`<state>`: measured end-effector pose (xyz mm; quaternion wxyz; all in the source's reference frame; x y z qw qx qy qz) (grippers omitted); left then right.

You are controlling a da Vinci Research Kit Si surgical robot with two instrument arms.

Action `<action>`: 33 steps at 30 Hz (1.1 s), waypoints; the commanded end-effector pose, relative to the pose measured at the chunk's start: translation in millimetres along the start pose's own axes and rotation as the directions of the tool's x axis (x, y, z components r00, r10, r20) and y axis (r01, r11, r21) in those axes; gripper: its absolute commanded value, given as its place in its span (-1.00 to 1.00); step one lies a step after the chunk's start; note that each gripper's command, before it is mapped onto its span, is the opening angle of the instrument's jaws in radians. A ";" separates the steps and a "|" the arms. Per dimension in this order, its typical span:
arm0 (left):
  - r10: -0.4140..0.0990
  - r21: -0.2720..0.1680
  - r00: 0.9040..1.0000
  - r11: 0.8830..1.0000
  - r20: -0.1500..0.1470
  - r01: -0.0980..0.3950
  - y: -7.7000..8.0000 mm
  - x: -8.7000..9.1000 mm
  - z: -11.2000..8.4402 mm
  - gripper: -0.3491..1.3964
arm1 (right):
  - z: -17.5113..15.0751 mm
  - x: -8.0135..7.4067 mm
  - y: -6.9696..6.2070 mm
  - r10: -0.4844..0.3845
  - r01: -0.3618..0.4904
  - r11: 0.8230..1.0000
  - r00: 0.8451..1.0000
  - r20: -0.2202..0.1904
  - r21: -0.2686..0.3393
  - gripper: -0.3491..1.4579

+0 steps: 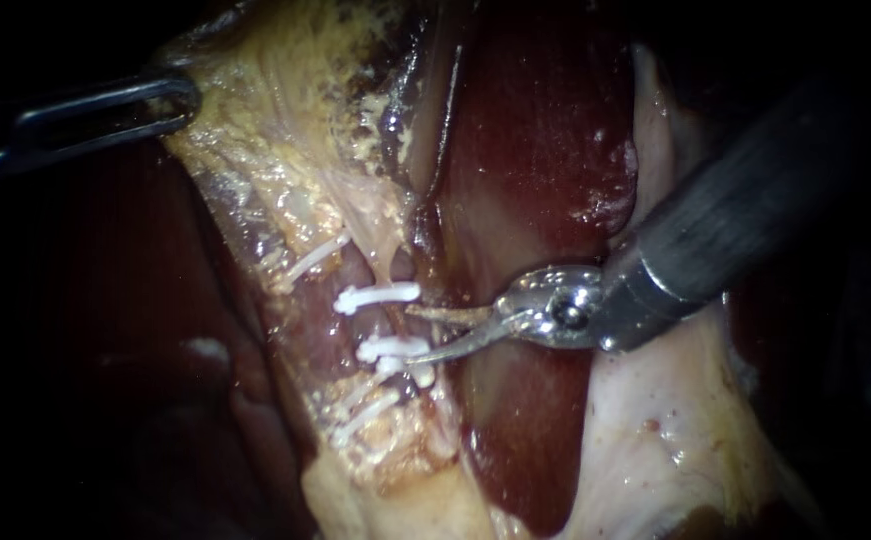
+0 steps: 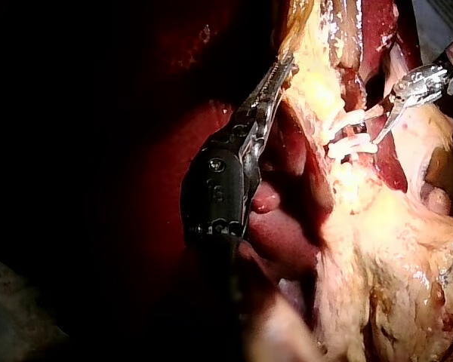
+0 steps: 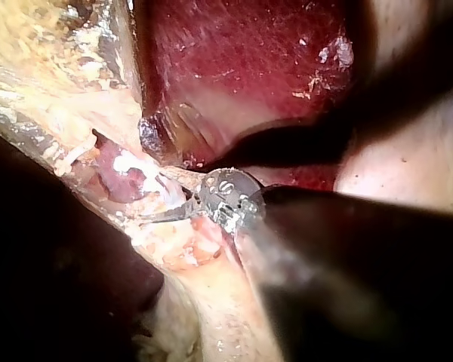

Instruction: Go to the cutting position right tube

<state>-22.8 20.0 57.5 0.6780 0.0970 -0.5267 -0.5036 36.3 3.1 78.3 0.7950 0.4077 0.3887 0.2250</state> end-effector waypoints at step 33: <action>0.001 -0.002 1.000 1.000 0.001 -0.001 -0.2 0.2 0.2 -1.00 | 5.3 1.2 1.1 -0.038 0.040 0.985 0.999 -0.020 0.168 0.57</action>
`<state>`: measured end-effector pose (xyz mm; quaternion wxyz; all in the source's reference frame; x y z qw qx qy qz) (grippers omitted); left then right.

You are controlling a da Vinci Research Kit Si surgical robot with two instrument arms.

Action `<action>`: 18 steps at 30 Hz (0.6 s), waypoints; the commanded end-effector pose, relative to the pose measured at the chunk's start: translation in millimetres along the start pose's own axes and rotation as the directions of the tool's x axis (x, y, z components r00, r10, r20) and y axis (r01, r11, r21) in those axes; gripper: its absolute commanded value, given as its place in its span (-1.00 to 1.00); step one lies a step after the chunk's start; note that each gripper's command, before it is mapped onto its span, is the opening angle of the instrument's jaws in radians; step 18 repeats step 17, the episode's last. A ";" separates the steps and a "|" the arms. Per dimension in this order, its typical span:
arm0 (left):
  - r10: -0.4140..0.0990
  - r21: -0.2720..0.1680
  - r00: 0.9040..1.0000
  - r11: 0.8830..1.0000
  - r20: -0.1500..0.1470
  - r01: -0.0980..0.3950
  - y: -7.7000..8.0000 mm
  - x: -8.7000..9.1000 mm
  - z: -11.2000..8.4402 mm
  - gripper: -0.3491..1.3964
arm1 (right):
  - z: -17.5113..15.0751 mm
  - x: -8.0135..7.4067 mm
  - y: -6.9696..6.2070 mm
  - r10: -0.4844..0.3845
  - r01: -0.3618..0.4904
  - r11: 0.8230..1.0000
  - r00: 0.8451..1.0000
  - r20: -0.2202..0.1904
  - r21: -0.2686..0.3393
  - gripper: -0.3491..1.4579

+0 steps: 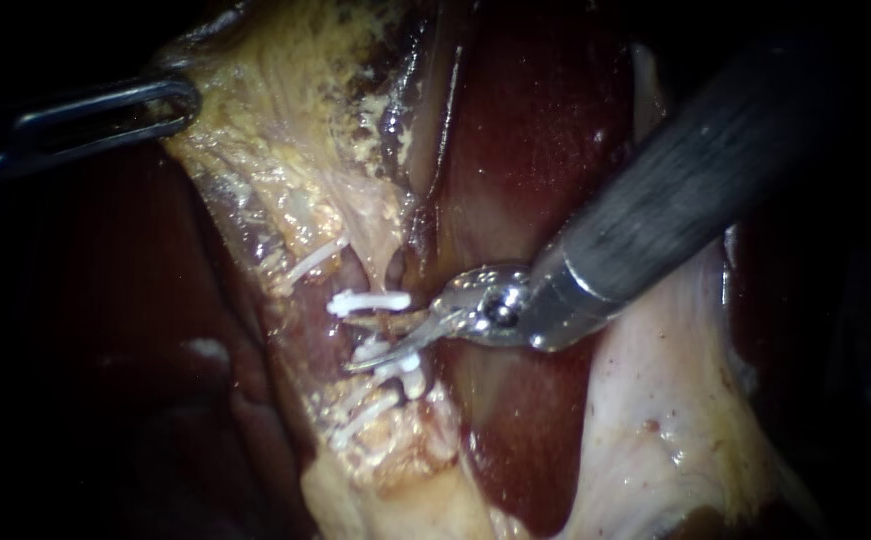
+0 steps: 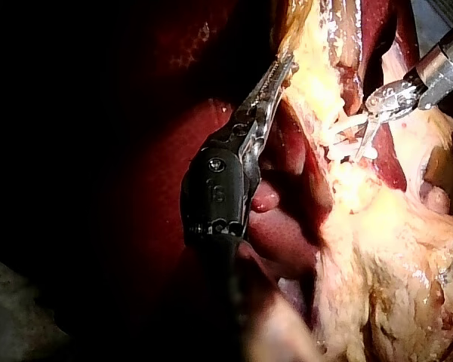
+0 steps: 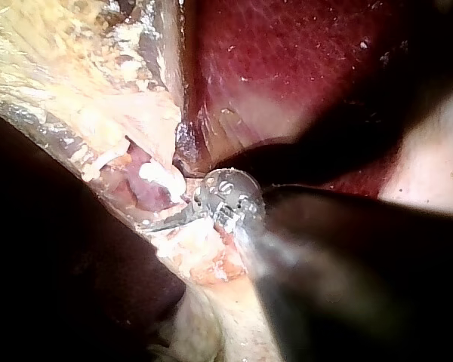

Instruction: Go to the cutting position right tube

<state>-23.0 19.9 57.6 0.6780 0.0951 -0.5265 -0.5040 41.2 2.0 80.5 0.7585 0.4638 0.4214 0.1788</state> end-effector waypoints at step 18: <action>0.000 0.001 1.000 1.000 -0.001 0.000 0.0 0.0 0.1 -1.00 | -0.3 -0.1 0.2 0.006 -0.006 1.000 1.000 -0.003 -0.006 0.55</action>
